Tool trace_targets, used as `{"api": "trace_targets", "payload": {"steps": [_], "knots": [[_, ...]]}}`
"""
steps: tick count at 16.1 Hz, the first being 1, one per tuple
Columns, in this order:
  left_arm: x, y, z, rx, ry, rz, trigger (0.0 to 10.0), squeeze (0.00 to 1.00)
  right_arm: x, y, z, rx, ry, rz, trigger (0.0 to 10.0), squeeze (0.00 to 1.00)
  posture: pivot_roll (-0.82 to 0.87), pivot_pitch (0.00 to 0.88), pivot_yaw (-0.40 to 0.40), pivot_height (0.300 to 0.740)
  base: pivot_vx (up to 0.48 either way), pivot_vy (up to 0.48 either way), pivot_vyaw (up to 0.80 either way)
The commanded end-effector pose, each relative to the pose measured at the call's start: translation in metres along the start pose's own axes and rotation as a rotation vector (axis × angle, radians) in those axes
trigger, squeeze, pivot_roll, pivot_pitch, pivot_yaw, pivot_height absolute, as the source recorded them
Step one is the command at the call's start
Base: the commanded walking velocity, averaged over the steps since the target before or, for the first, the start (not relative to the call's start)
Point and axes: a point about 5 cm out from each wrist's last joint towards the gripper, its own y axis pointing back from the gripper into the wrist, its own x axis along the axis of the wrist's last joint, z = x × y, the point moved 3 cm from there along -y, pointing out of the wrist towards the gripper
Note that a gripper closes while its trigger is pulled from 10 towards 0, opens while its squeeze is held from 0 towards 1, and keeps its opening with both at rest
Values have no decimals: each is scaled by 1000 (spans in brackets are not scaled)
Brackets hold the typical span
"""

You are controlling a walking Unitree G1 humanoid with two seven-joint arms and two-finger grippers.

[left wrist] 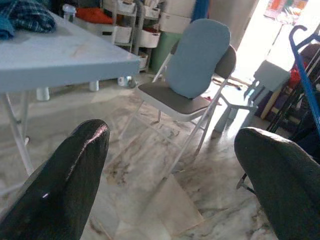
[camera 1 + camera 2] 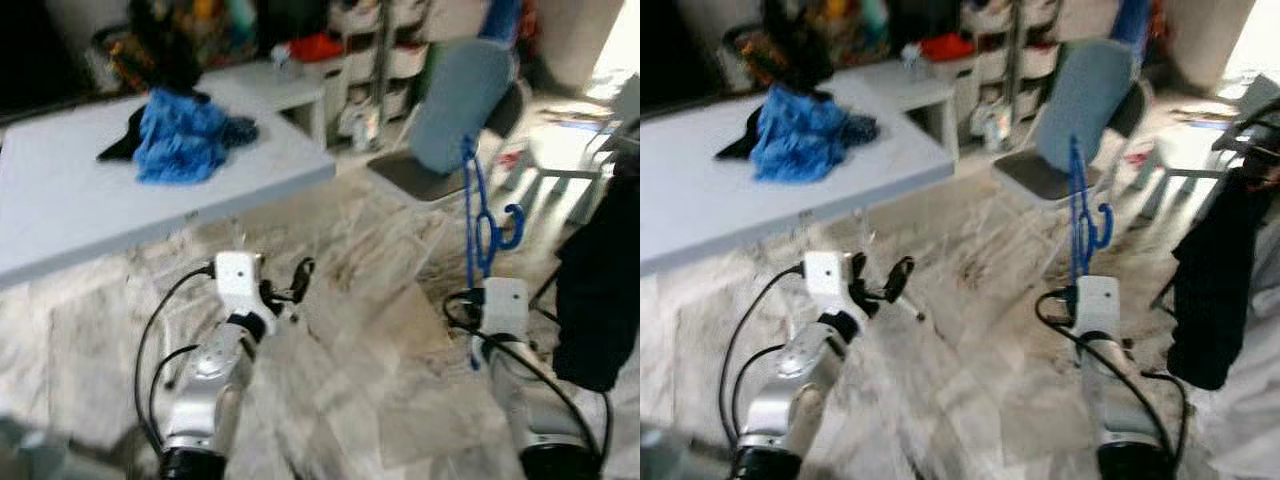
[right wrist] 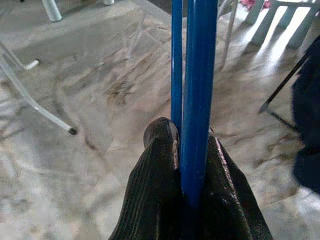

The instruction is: Hang hanger

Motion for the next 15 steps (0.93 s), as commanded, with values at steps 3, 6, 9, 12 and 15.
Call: {"api": "trace_targets", "payload": {"steps": [3,6,9,12,15], "knots": [[1,0,-4,8,-1,-4,10000,0,8,-3,-7,21,6,21,10000,0,-161,0,38,740,295,295,-717],[-1,2,-3,1,-1,-13,10000,0,7,-2,-7,19,6,17,10000,0,-162,0,40,740,301,299,-712],[-3,1,-1,-10,1,-27,10000,0,5,-2,-6,11,7,9,10000,0,-164,0,43,740,300,298,-710],[-5,1,0,-20,-4,-38,10000,0,4,-3,-5,6,6,5,10000,0,-163,0,43,740,306,300,-712],[-9,1,-2,4,-20,-60,10000,0,4,-3,-5,5,0,6,10000,0,-162,0,41,740,0,0,0]]}}
